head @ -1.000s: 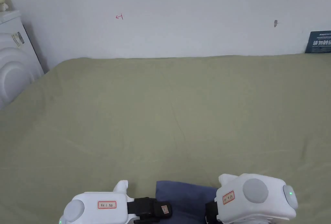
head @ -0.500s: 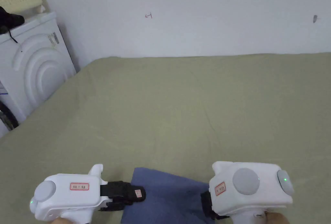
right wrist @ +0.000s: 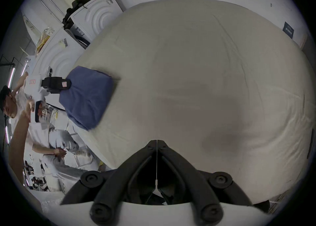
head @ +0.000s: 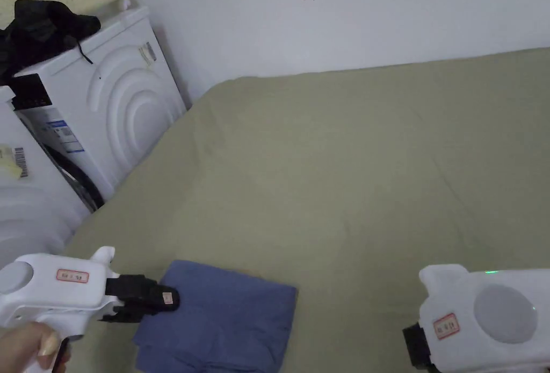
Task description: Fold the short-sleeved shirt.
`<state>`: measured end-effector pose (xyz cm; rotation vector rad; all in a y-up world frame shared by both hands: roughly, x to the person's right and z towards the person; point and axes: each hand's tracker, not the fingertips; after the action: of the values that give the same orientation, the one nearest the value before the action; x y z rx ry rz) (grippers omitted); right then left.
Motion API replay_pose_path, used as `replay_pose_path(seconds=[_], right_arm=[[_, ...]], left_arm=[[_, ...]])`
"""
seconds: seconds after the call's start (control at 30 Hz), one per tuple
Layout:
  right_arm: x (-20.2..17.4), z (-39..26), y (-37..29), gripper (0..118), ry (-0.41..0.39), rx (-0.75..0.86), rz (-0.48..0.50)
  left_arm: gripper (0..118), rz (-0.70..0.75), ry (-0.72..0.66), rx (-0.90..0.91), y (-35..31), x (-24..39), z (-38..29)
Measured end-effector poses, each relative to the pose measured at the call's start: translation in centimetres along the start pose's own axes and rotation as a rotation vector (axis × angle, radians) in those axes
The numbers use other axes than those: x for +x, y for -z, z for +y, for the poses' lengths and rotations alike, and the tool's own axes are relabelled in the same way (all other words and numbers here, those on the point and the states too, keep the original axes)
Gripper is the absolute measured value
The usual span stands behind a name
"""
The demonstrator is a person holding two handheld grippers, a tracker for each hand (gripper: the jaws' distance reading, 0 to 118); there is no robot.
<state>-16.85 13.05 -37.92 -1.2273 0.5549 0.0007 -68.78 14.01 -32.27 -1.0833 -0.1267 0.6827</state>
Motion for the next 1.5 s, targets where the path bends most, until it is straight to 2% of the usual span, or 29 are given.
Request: replay_pose_path(seconds=[0.1, 0.23, 0.27, 0.3, 0.33, 0.37, 0.43, 0.47, 0.5, 0.57, 0.7, 0.77, 0.87, 1.03, 1.13, 1.27, 1.5], right_arm=[[-0.1, 0.8, 1.1, 0, -0.002, -0.009, -0.02], [-0.2, 1.4, 2.4, 0, 0.003, -0.031, -0.032], [-0.2, 1.5, 2.5, 0, 0.005, -0.037, -0.032], [-0.2, 1.4, 2.4, 0, 0.004, -0.042, -0.026], [-0.2, 1.4, 2.3, 0, 0.004, -0.044, -0.022], [-0.2, 1.4, 2.1, 0, 0.001, -0.046, -0.017], [0.0, 1.2, 1.3, 0, -0.007, -0.041, -0.011], [0.2, 1.0, 0.8, 0, -0.01, -0.036, -0.013], [0.4, 0.8, 0.5, 0, -0.011, -0.032, -0.014], [1.0, 0.4, -0.3, 0, -0.011, -0.026, -0.014], [2.1, -0.7, -2.0, 0, 0.001, -0.01, -0.007], [2.7, -1.4, -2.8, 0, -0.001, 0.002, -0.018], [4.0, -2.2, -3.9, 0, 0.001, 0.02, -0.047], [7.1, -3.9, -5.8, 0, 0.009, 0.067, -0.155], [9.8, -5.0, -7.4, 0, 0.049, 0.087, -0.196], [13.4, -6.6, -10.3, 0, 0.08, 0.142, -0.269], [19.4, -9.7, -14.8, 0, 0.172, 0.21, -0.378]], left_arm=[[23, 0.073, -0.04, -0.002, -0.6, -1.8, 1.4], [24, 0.09, -0.026, -0.038, 0.5, -3.0, 2.1], [29, 0.12, -0.009, -0.035, 0.7, -2.8, 1.9], [41, 0.178, 0.006, -0.033, 0.6, -2.6, 1.9], [59, 0.22, -0.001, -0.022, 0.2, -2.7, 2.0], [69, 0.222, -0.013, -0.004, -0.8, -2.9, 1.9], [69, 0.251, -0.049, 0.053, -2.7, -2.3, 1.4], [64, 0.27, -0.042, 0.086, -3.8, -1.8, 1.4], [52, 0.293, -0.025, 0.105, -4.7, -0.7, 0.9], [0, 0.316, 0.058, 0.136, -5.9, 1.7, 0.1], [0, 0.399, 0.094, 0.141, -6.6, 6.3, -1.8], [0, 0.485, 0.148, 0.163, -5.7, 9.6, -3.3], [0, 0.548, 0.143, 0.21, -3.2, 14.6, -6.3], [0, 0.446, 0.152, 0.241, 3.0, 22.2, -12.0], [0, 0.388, 0.181, 0.222, 7.4, 25.9, -14.9], [0, 0.372, 0.309, 0.286, 10.9, 32.5, -19.2], [0, 0.3, 0.441, 0.242, 16.0, 40.7, -22.4]])
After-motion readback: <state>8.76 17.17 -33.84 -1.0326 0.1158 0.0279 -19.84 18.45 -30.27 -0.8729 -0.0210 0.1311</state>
